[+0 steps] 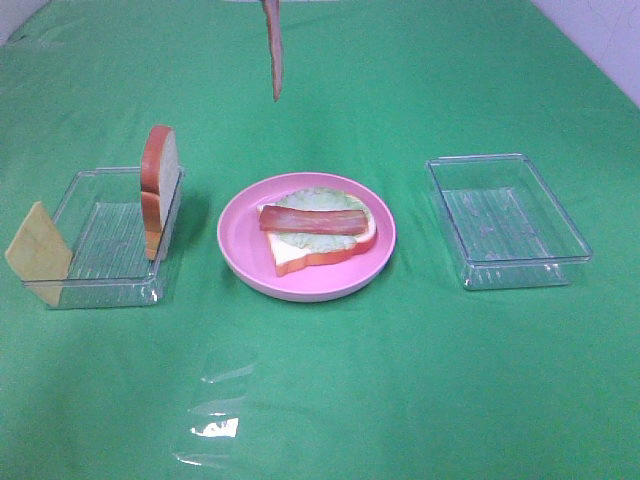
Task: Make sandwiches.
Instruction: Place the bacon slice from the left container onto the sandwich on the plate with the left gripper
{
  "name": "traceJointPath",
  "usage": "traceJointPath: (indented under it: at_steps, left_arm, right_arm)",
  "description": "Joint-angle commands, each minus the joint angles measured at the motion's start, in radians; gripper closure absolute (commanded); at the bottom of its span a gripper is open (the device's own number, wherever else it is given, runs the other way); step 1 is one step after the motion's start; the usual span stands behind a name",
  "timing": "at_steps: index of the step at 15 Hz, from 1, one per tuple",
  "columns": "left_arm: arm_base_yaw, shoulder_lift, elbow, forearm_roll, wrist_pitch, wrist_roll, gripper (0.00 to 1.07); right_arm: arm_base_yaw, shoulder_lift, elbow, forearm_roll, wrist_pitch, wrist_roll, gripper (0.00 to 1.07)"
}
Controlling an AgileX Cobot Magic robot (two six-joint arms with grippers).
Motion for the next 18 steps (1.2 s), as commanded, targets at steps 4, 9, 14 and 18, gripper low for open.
traceJointPath:
  at_steps: [4,9,14,18]
  left_arm:
    - [-0.085,0.065,-0.004,-0.117,-0.043,0.03,1.07]
    - [-0.09,0.24,-0.004,-0.314,0.046,0.139,1.07]
    - [-0.082,0.312,-0.004,-0.196,0.086,0.139,1.07]
    - [-0.082,0.316,-0.004,0.013,0.1,0.082,1.07]
  right_arm:
    - [-0.001,-0.029,0.002,-0.001,-0.004,-0.001,0.09]
    - [-0.001,-0.029,0.002,-0.001,-0.004,-0.001,0.09]
    - [-0.001,-0.029,0.002,-0.001,-0.004,-0.001,0.09]
    - [-0.001,-0.029,0.002,-0.001,-0.004,-0.001,0.09]
